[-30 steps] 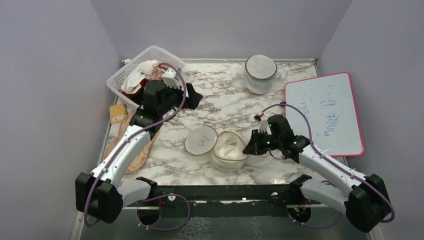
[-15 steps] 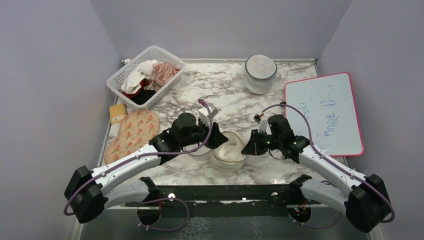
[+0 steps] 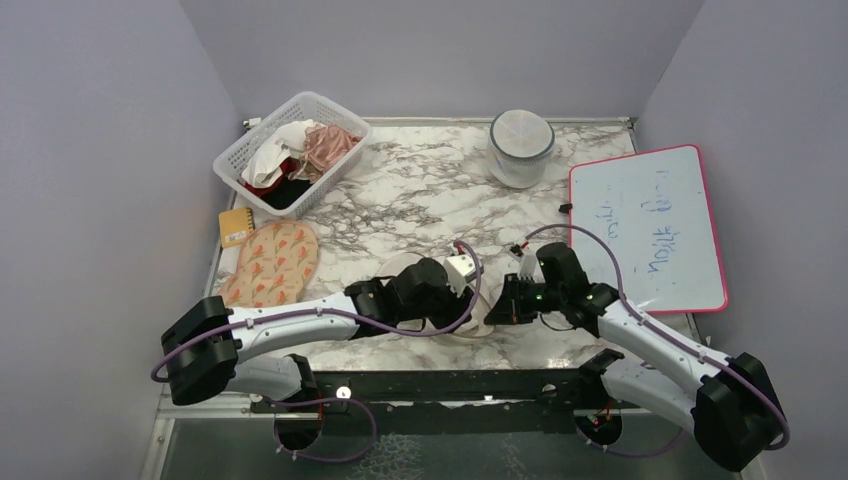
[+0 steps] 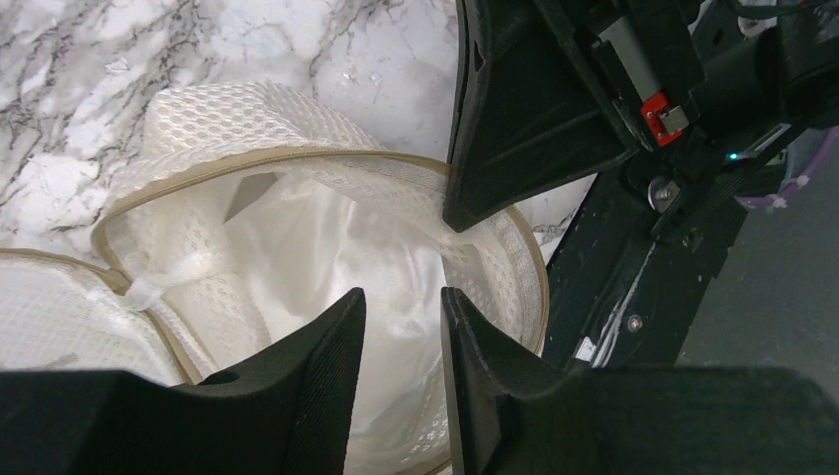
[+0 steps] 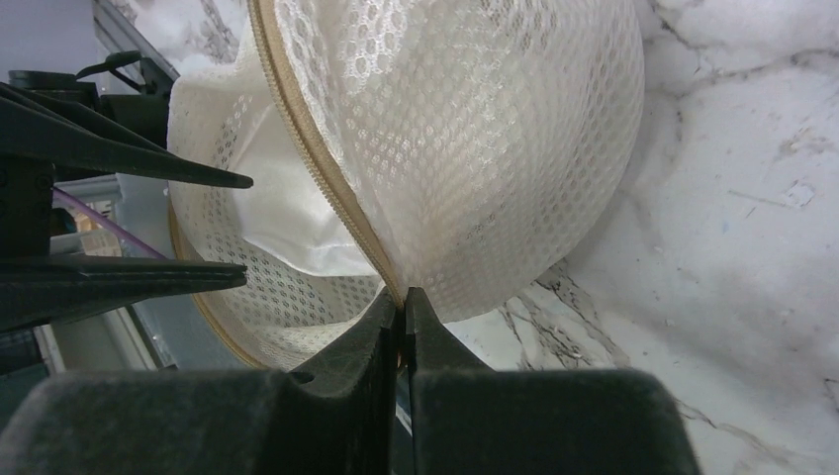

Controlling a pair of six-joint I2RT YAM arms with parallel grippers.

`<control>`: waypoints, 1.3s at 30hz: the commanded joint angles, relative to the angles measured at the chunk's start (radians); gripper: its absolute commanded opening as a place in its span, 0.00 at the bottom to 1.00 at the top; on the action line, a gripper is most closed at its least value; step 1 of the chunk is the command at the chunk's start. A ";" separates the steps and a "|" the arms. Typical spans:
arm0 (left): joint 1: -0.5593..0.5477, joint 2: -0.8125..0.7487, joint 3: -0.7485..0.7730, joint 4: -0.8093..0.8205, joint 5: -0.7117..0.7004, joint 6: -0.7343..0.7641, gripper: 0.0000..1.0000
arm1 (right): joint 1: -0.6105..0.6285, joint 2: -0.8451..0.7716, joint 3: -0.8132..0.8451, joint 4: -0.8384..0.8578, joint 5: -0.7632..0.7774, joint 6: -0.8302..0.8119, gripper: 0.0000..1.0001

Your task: Unzip the laundry bag and remove the bra

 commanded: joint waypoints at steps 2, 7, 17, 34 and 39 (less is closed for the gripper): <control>-0.054 -0.002 -0.019 -0.025 -0.137 0.012 0.27 | 0.005 -0.005 -0.070 0.092 -0.075 0.071 0.06; -0.067 -0.022 -0.021 -0.075 -0.185 0.040 0.29 | 0.016 0.008 -0.115 0.147 -0.086 0.098 0.06; -0.115 0.041 0.007 -0.092 -0.175 0.093 0.43 | 0.021 0.032 -0.146 0.195 -0.084 0.112 0.06; -0.184 0.132 0.080 -0.207 -0.336 0.160 0.40 | 0.022 0.029 -0.125 0.173 -0.078 0.093 0.05; -0.188 0.157 0.101 -0.220 -0.337 0.169 0.26 | 0.023 0.030 -0.117 0.163 -0.077 0.086 0.05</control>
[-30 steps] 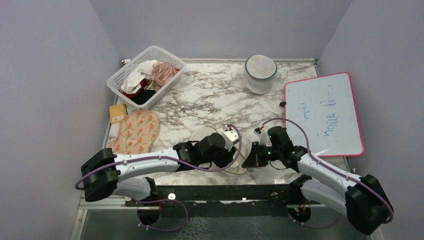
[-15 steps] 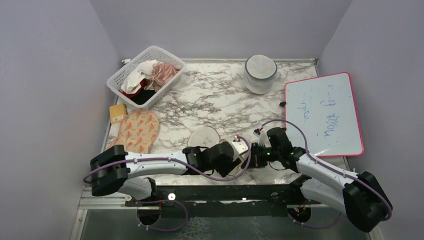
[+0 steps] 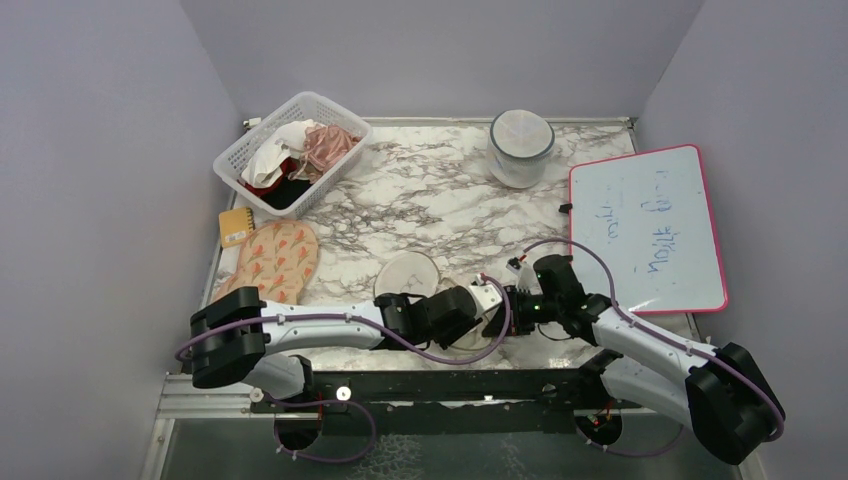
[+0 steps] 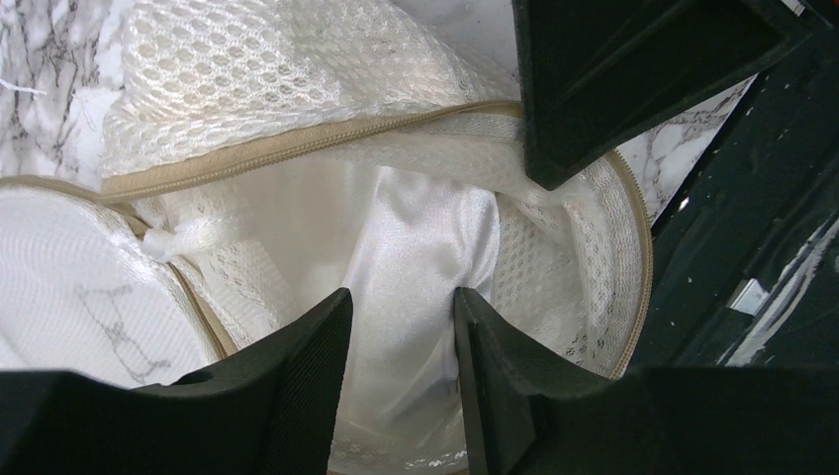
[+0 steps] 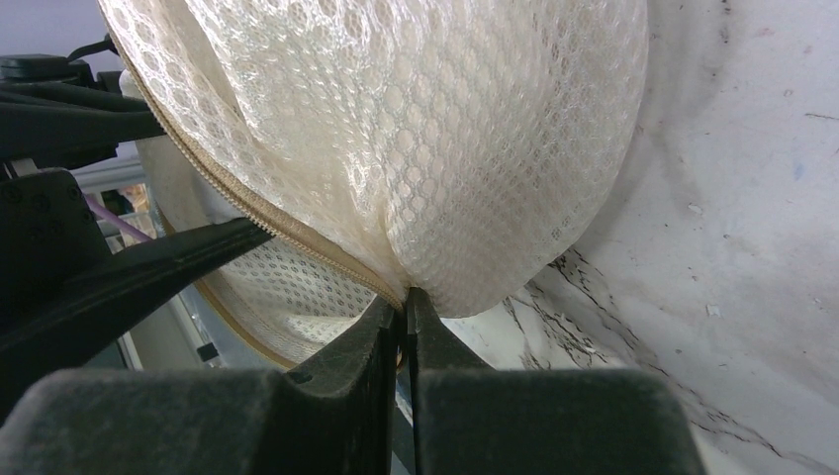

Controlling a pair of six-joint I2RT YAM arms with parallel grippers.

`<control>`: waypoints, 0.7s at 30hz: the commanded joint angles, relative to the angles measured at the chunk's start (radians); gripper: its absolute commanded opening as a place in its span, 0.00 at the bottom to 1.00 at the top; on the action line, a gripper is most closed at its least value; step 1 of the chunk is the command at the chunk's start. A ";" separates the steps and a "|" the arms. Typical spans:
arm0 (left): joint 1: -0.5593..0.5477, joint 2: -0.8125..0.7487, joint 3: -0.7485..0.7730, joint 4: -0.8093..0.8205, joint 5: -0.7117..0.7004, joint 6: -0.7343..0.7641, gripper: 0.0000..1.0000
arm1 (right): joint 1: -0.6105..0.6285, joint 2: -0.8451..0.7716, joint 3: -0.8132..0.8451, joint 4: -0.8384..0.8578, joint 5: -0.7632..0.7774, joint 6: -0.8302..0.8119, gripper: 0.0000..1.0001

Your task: Unzip the laundry bag and remove the bra

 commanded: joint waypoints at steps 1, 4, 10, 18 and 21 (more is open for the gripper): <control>-0.008 0.020 0.037 -0.030 -0.035 0.021 0.23 | 0.005 -0.004 0.025 0.008 -0.017 -0.015 0.05; -0.010 0.021 0.047 -0.030 -0.032 0.022 0.12 | 0.005 -0.002 0.031 0.005 -0.014 -0.019 0.05; -0.019 -0.038 0.060 -0.028 -0.061 0.026 0.00 | 0.005 0.011 0.045 0.000 -0.007 -0.028 0.05; -0.023 -0.235 -0.018 0.113 -0.058 0.045 0.00 | 0.005 0.010 0.080 -0.016 0.026 -0.033 0.05; -0.023 -0.318 -0.086 0.200 -0.045 0.051 0.00 | 0.004 -0.021 0.116 -0.056 0.083 -0.036 0.05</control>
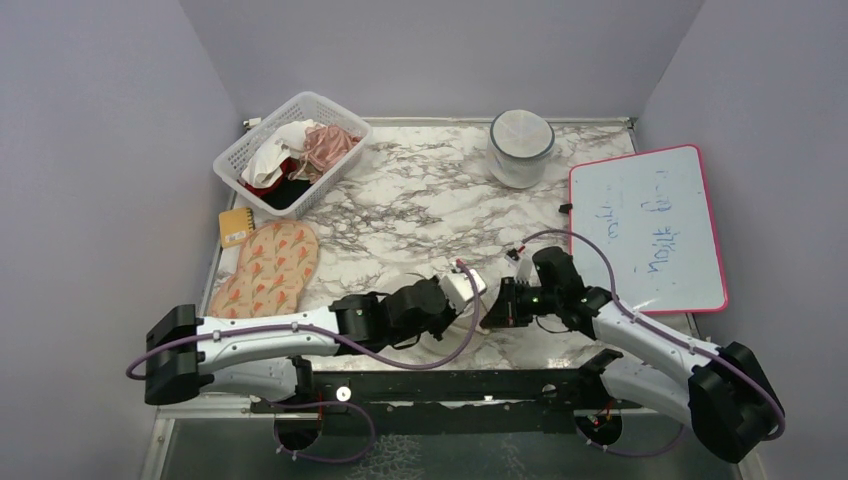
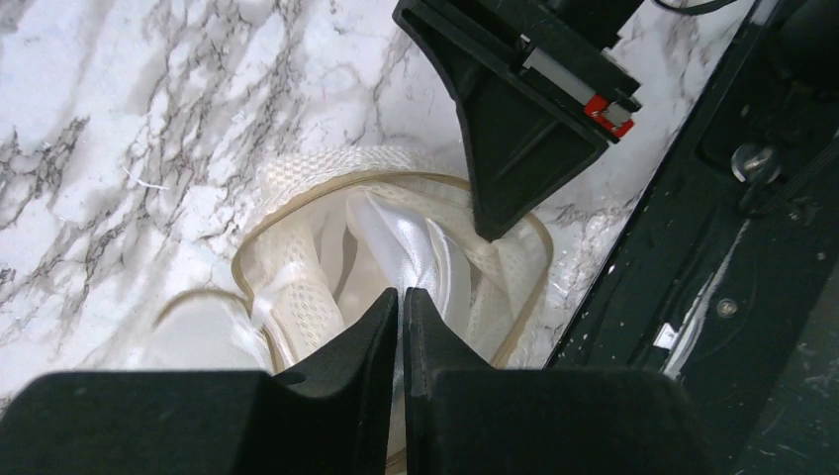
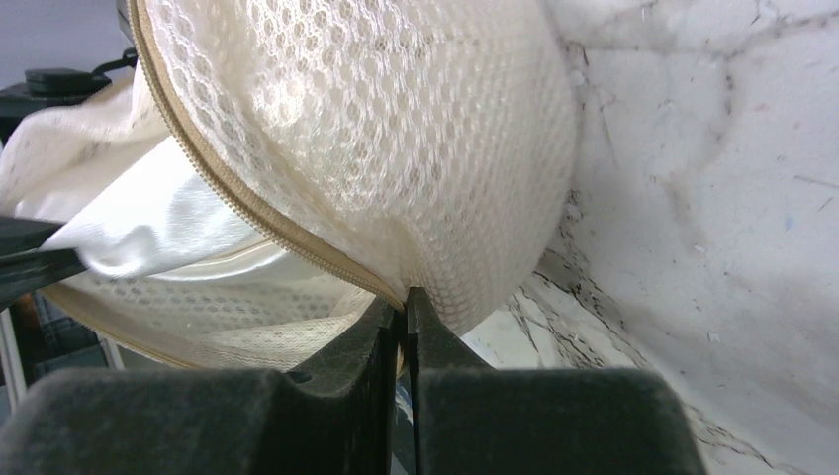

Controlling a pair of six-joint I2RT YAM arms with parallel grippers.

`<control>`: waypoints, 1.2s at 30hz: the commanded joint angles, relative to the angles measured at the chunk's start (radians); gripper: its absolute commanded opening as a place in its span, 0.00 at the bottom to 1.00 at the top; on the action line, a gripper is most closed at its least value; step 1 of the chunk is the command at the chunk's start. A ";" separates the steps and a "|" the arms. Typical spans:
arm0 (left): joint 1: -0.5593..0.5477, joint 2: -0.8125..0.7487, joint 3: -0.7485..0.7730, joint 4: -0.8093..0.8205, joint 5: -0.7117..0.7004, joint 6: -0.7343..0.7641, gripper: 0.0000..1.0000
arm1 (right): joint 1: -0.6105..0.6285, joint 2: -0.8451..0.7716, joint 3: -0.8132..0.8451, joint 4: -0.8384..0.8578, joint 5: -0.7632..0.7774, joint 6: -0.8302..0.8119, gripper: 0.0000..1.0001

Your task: Unzip the laundry bag and remove the bra

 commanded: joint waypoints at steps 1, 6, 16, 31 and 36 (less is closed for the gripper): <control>-0.009 -0.129 -0.094 0.172 -0.003 0.019 0.00 | 0.005 -0.048 0.070 -0.049 0.093 -0.018 0.05; -0.008 -0.226 -0.171 0.266 0.021 0.055 0.00 | 0.005 -0.102 0.104 -0.077 0.164 -0.003 0.05; -0.008 -0.282 -0.227 0.345 0.179 0.185 0.00 | 0.005 -0.080 0.159 -0.044 0.110 -0.006 0.06; -0.015 -0.387 -0.241 0.545 0.166 0.317 0.00 | 0.005 -0.040 0.257 -0.110 0.241 -0.006 0.06; -0.016 -0.369 -0.197 0.445 0.009 0.243 0.00 | 0.005 -0.059 0.248 -0.092 0.224 -0.029 0.04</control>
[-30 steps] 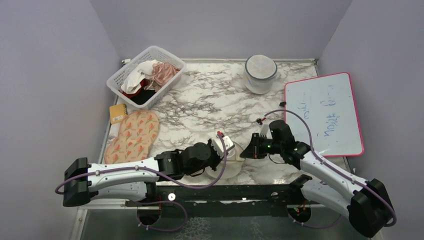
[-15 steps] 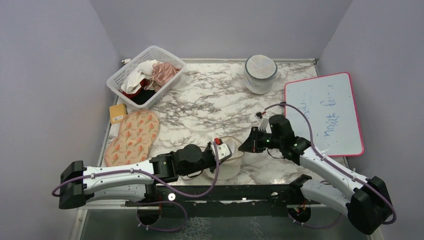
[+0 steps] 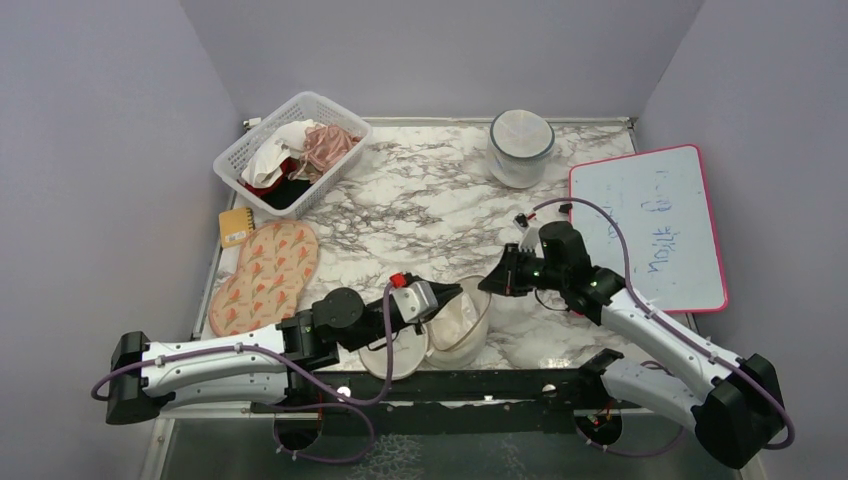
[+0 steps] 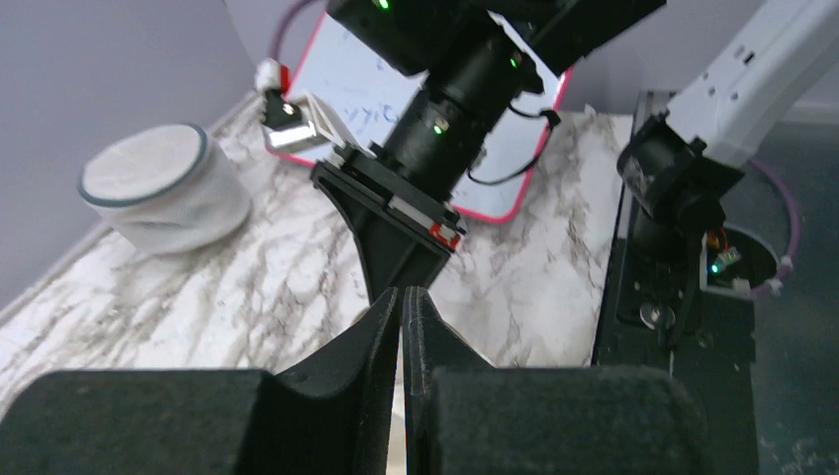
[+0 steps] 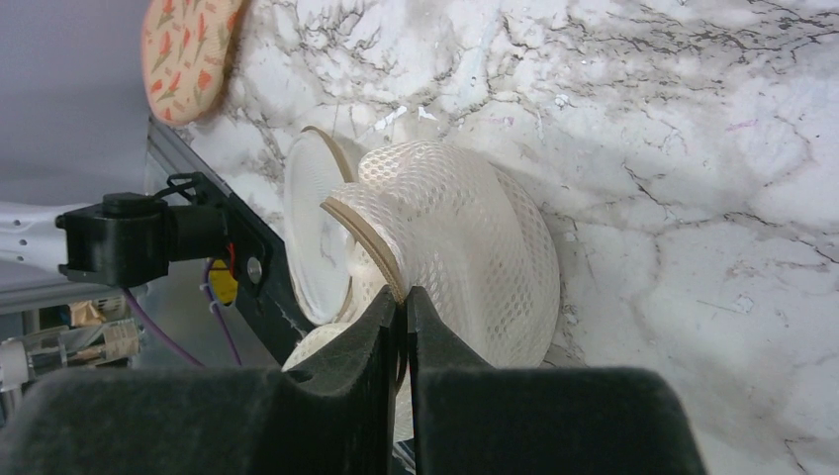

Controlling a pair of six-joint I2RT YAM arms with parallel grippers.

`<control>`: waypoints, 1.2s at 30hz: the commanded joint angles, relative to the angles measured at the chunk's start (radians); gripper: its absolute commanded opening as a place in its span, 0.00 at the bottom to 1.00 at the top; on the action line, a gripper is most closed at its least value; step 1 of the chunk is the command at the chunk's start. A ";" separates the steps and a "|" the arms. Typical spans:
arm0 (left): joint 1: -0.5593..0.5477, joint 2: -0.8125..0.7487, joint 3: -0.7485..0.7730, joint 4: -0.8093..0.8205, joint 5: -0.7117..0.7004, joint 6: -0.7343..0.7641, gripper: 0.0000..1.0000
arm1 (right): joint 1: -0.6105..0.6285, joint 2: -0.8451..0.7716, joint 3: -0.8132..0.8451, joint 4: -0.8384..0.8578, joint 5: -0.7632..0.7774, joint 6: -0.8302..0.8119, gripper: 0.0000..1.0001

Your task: Unzip the laundry bag and remove the bra

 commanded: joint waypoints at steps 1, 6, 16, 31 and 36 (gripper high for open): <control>-0.004 0.053 0.061 -0.104 -0.133 -0.094 0.03 | 0.005 -0.022 0.012 0.003 0.014 -0.031 0.03; -0.004 0.203 0.122 -0.302 -0.111 -0.370 0.18 | 0.005 -0.005 -0.006 0.008 -0.038 -0.084 0.01; -0.003 0.386 0.089 -0.322 -0.150 -0.623 0.54 | 0.005 -0.025 -0.079 -0.054 -0.070 -0.100 0.01; 0.323 0.558 0.132 -0.245 -0.056 -0.490 0.83 | 0.005 0.128 0.168 0.114 0.080 -0.073 0.01; 0.379 0.586 0.206 -0.296 -0.066 -0.367 0.84 | 0.005 0.083 0.101 0.115 0.085 -0.075 0.01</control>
